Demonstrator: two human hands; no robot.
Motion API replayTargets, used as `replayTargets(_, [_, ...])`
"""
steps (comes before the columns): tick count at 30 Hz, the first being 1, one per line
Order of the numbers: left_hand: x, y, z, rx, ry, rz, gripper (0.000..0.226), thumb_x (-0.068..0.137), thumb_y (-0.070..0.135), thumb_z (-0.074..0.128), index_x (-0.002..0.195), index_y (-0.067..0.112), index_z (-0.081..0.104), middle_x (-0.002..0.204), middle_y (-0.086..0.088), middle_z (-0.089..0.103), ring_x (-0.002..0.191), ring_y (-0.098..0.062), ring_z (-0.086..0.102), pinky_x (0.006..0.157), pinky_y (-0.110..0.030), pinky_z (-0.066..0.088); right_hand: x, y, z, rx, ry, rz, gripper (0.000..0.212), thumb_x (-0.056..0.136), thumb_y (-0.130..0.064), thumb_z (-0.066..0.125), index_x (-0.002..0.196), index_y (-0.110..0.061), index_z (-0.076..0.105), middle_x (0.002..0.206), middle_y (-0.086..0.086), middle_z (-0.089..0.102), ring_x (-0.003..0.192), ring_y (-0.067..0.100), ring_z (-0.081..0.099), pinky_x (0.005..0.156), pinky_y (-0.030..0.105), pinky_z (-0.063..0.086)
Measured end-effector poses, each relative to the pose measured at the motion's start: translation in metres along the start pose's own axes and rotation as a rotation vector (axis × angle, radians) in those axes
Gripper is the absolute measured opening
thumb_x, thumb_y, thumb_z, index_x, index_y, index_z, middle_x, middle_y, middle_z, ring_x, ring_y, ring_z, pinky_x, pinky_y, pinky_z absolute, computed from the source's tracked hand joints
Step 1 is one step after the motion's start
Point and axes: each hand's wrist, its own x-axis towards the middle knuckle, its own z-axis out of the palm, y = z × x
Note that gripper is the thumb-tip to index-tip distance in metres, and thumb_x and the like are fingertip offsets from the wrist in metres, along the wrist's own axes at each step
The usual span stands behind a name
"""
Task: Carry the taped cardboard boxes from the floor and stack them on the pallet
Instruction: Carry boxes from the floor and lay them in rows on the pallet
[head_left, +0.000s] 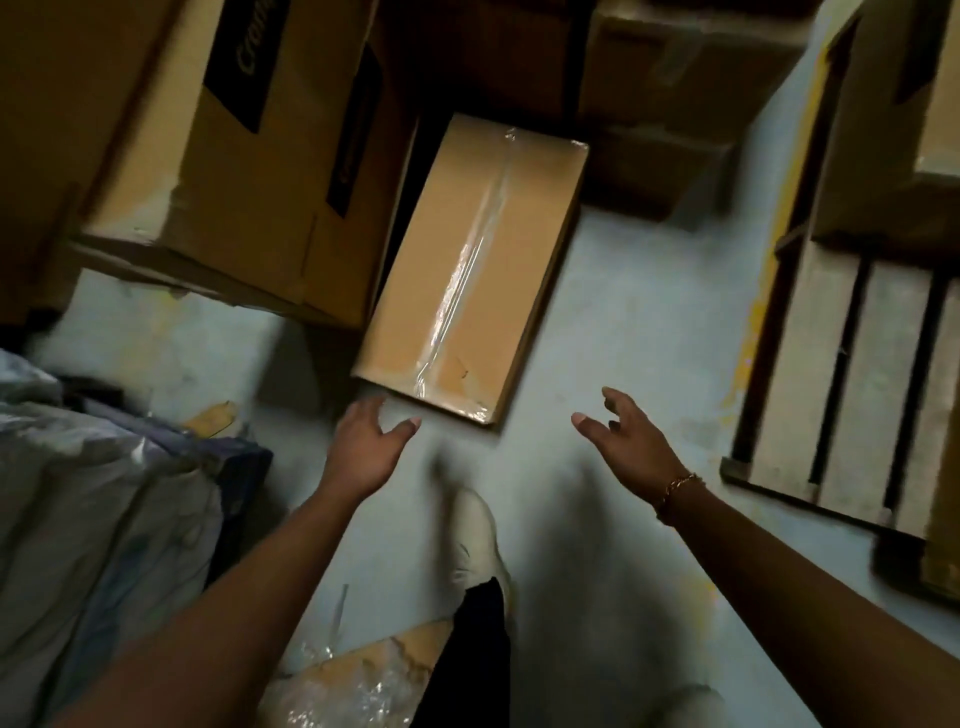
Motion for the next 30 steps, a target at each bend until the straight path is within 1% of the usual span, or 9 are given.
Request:
replayTargets(3, [0.063, -0.034, -0.022, 0.042, -0.050, -0.053, 0.073, 0.095, 0.047, 0.066, 0.153, 0.009, 0.042, 0.158, -0.014, 0.039, 0.144, -0.032, 0.038, 0.118, -0.041, 0.031, 0.046, -0.019, 0.053, 0.017, -0.041, 0.049, 0.071, 0.096, -0.048, 0.061, 0.155, -0.019, 0.034, 0.157, 0.005, 0.040, 0.136, 0.023, 0.047, 0.103, 0.029, 0.034])
replayTargets(6, [0.121, -0.059, -0.031, 0.032, -0.096, -0.087, 0.079, 0.089, 0.059, 0.064, 0.151, 0.013, 0.046, 0.153, -0.013, 0.046, 0.140, -0.034, 0.043, 0.115, -0.046, 0.037, 0.088, -0.030, 0.091, 0.030, -0.062, 0.093, 0.071, 0.097, -0.047, 0.060, 0.155, -0.016, 0.033, 0.157, 0.007, 0.040, 0.140, 0.024, 0.043, 0.105, 0.030, 0.032])
replayTargets(10, [0.177, -0.070, -0.023, -0.105, -0.131, -0.135, 0.077, 0.090, 0.043, 0.072, 0.152, 0.008, 0.041, 0.151, -0.015, 0.048, 0.138, -0.037, 0.046, 0.113, -0.043, 0.039, 0.140, -0.025, 0.124, 0.101, -0.062, 0.174, 0.073, 0.096, -0.050, 0.059, 0.155, -0.018, 0.032, 0.158, 0.006, 0.039, 0.143, 0.023, 0.039, 0.110, 0.035, 0.033])
replayTargets(13, [0.215, -0.078, -0.009, -0.184, -0.122, -0.238, 0.081, 0.095, 0.039, 0.069, 0.158, 0.010, 0.027, 0.157, -0.013, 0.041, 0.141, -0.034, 0.043, 0.114, -0.039, 0.035, 0.176, -0.015, 0.144, 0.132, -0.062, 0.229, 0.074, 0.096, -0.052, 0.059, 0.156, -0.018, 0.031, 0.158, 0.005, 0.039, 0.143, 0.023, 0.038, 0.104, 0.031, 0.032])
replayTargets(18, [0.254, -0.085, 0.012, -0.347, -0.147, -0.272, 0.058, 0.092, 0.035, 0.072, 0.142, 0.013, 0.052, 0.135, -0.008, 0.062, 0.115, -0.024, 0.061, 0.095, -0.031, 0.044, 0.217, -0.007, 0.170, 0.208, -0.070, 0.253, 0.080, 0.085, -0.060, 0.064, 0.149, -0.019, 0.040, 0.141, -0.001, 0.055, 0.131, 0.022, 0.052, 0.099, 0.032, 0.039])
replayTargets(21, [0.259, -0.093, 0.021, -0.225, -0.145, -0.233, 0.055, 0.087, 0.051, 0.072, 0.128, 0.017, 0.058, 0.121, -0.005, 0.065, 0.111, -0.028, 0.063, 0.098, -0.040, 0.050, 0.232, 0.002, 0.177, 0.327, -0.025, 0.265, 0.088, 0.065, -0.070, 0.066, 0.138, -0.022, 0.052, 0.121, -0.003, 0.067, 0.110, 0.021, 0.065, 0.100, 0.045, 0.052])
replayTargets(23, [0.260, -0.096, 0.024, -0.133, -0.205, -0.203, 0.062, 0.082, 0.062, 0.071, 0.126, 0.021, 0.059, 0.118, 0.000, 0.064, 0.109, -0.027, 0.062, 0.100, -0.044, 0.050, 0.236, 0.006, 0.177, 0.396, 0.029, 0.295, 0.080, 0.072, -0.065, 0.071, 0.137, -0.023, 0.051, 0.123, -0.002, 0.066, 0.108, 0.021, 0.065, 0.098, 0.046, 0.054])
replayTargets(26, [0.275, -0.088, 0.026, -0.290, -0.257, -0.186, 0.083, 0.062, 0.071, 0.077, 0.130, 0.027, 0.061, 0.122, 0.005, 0.068, 0.110, -0.021, 0.065, 0.103, -0.046, 0.051, 0.244, 0.016, 0.176, 0.382, 0.033, 0.243, 0.057, 0.088, -0.054, 0.068, 0.135, -0.025, 0.054, 0.126, -0.001, 0.066, 0.107, 0.017, 0.064, 0.098, 0.041, 0.054])
replayTargets(30, [0.297, -0.072, 0.042, -0.461, -0.197, -0.134, 0.069, 0.081, 0.044, 0.082, 0.140, 0.023, 0.055, 0.124, 0.005, 0.067, 0.106, -0.013, 0.065, 0.093, -0.032, 0.053, 0.251, 0.020, 0.178, 0.425, -0.006, 0.147, 0.075, 0.079, -0.060, 0.073, 0.143, -0.030, 0.048, 0.128, -0.008, 0.065, 0.112, 0.011, 0.065, 0.102, 0.042, 0.053])
